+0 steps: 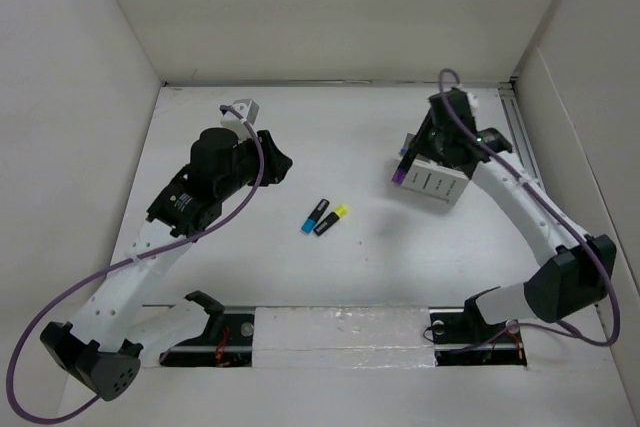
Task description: Organize the desk
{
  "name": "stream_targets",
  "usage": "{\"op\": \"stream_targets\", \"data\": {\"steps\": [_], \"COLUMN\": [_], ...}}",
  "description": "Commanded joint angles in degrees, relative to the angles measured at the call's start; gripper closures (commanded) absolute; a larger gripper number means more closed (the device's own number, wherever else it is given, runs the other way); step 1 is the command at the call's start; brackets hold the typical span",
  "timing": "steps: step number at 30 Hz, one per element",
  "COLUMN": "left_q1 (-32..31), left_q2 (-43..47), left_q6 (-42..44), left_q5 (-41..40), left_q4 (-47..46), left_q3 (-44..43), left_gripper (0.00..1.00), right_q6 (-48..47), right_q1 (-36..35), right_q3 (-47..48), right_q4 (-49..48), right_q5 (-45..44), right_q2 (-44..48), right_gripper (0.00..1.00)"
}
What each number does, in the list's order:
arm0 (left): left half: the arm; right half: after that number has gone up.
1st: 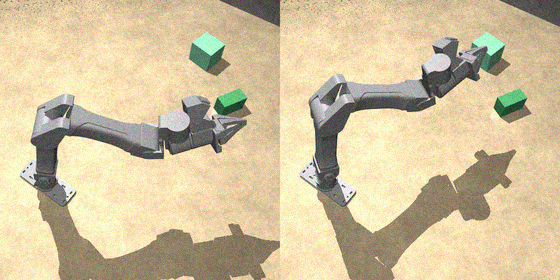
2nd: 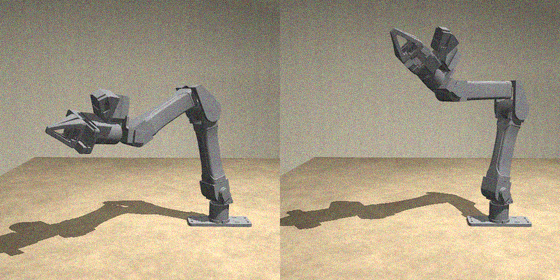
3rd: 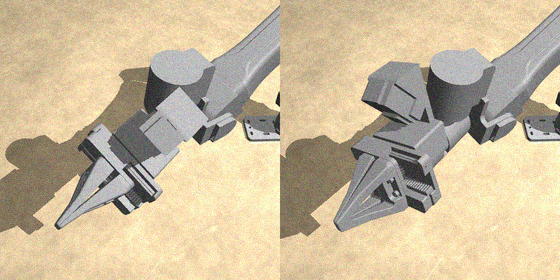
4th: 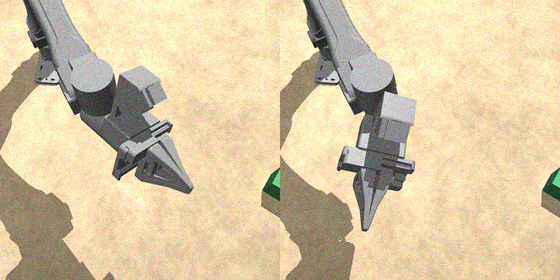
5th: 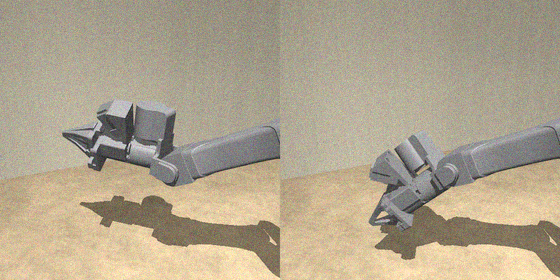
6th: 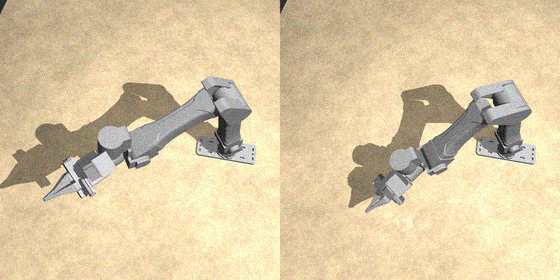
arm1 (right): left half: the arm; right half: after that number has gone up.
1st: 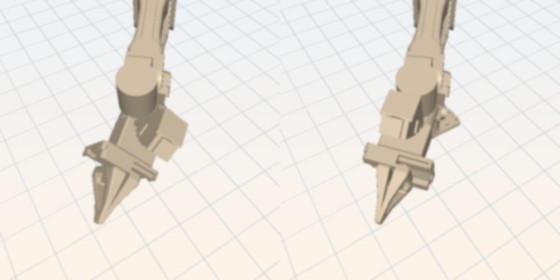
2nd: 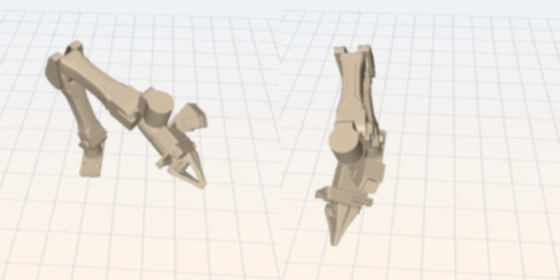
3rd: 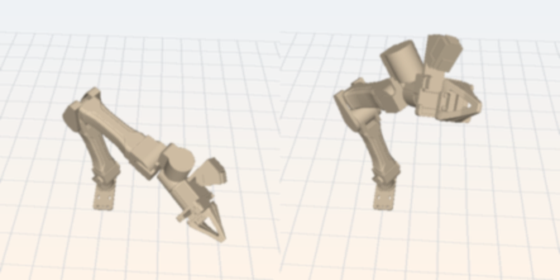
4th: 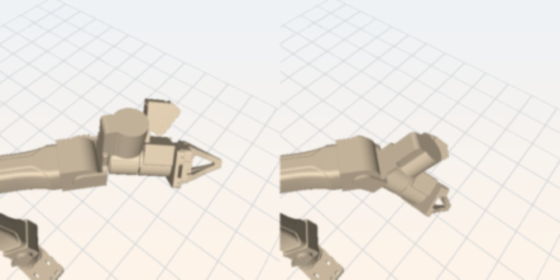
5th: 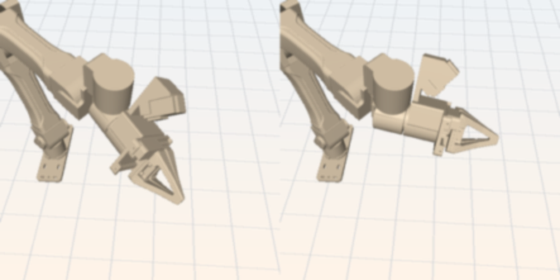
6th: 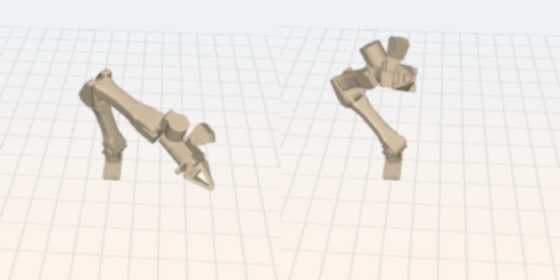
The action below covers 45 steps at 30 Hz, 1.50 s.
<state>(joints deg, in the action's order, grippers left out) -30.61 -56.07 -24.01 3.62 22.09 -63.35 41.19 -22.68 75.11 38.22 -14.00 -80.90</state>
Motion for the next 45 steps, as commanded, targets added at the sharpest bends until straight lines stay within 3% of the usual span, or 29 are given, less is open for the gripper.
{"op": "stream_targets", "data": {"steps": [1,4,10,18,24,36,39,45], "left_q1": [0.29,0.29,0.29,0.29,0.29,0.29,0.29,0.29], "left_q2": [1.05,0.88,2.19,3.6,2.81,3.08,3.34,3.08], "left_q6": [0.19,0.02,-0.51,-0.16,-0.42,-1.04,-1.13,-1.74], "left_q5": [1.04,2.27,3.24,3.59,5.43,6.23,5.7,6.05], "left_q4": [-2.84,-3.01,-3.98,-4.24,-6.0,-6.44,-6.0,-5.56], "left_q3": [-0.81,-0.63,0.33,1.91,2.62,5.08,5.43,5.35], "left_gripper": [0.66,0.66,0.66,0.66,0.66,0.66,0.66,0.66], "right_q6": [-4.1,-4.36,-5.24,-9.28,-12.36,-11.4,-10.52,-8.85], "right_q1": [8.83,16.58,24.69,24.7,20.13,15.91,15.38,11.79], "right_q3": [6.52,8.91,11.63,14.19,14.89,13.31,12.26,9.53], "right_q4": [2.65,2.57,0.8,1.07,2.65,2.65,2.04,1.16], "right_q5": [-2.26,-3.48,-7.18,-13.59,-20.89,-24.85,-25.2,-26.86], "right_q2": [2.86,2.59,-1.62,-5.23,-8.48,-12.52,-12.17,-9.72], "right_gripper": [0.82,0.82,0.82,0.83,0.83,0.82,0.8,0.65]}}
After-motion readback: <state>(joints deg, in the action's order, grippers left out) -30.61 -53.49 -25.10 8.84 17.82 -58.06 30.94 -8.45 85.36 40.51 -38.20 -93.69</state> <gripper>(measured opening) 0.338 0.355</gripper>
